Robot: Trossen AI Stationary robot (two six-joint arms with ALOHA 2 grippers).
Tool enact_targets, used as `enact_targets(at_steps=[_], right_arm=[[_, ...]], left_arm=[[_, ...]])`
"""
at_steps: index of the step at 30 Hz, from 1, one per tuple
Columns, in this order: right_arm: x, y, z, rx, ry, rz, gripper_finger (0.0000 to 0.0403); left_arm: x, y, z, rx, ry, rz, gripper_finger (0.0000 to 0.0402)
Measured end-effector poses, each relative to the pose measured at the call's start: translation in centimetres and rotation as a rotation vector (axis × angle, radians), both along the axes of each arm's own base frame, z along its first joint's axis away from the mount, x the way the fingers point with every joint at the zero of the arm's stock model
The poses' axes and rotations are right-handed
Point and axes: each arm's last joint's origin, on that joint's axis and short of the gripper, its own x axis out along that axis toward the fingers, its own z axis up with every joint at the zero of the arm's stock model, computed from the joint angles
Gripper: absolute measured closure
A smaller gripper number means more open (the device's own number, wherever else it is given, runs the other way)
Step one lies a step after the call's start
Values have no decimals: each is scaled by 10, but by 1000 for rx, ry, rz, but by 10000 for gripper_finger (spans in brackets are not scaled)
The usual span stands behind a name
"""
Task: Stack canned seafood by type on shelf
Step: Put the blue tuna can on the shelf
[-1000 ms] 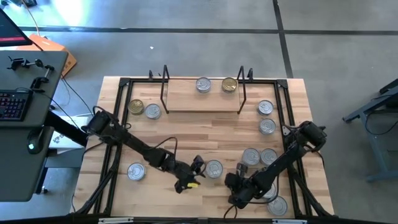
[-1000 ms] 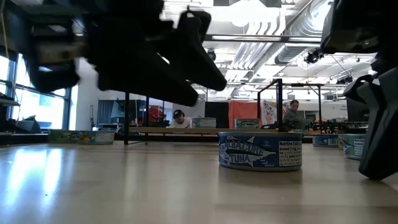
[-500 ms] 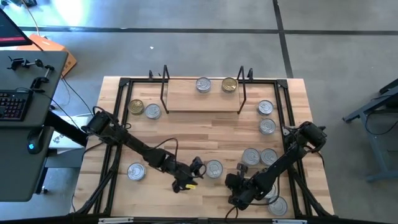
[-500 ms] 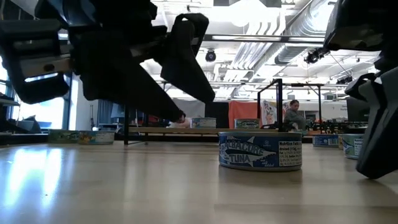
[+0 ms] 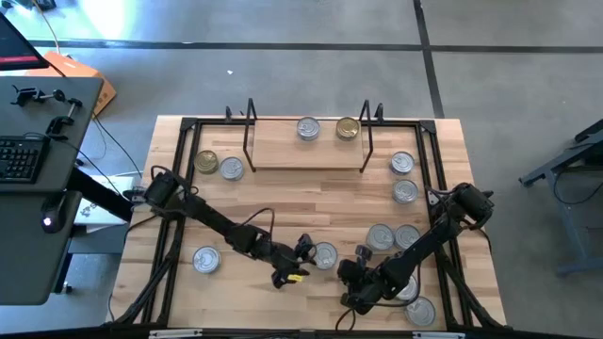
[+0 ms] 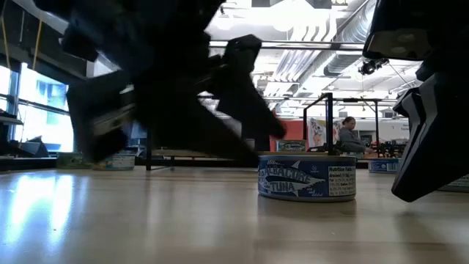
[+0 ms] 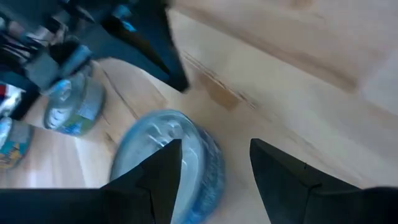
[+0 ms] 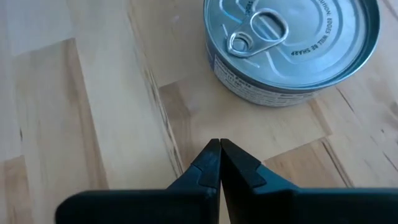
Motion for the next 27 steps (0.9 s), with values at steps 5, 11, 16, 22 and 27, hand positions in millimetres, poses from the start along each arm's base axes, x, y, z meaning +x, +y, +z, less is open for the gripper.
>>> enact_targets(at_steps=[5, 11, 16, 22, 27], right_arm=[[0, 0, 0, 5, 2, 2, 403], [1, -1, 0, 5, 2, -2, 403], [1, -1, 0, -7, 6, 13, 403], [-1, -2, -1, -16, 66, 80, 385], [-10, -3, 6, -15, 143, 122, 321]], left_arm=[[10, 1, -13, 16, 37, -1, 218], [24, 2, -23, 3, 60, -20, 237], [30, 7, -22, -45, 75, -40, 287], [38, 9, -16, -138, 116, -36, 359], [44, 5, 0, -179, 179, -1, 398]])
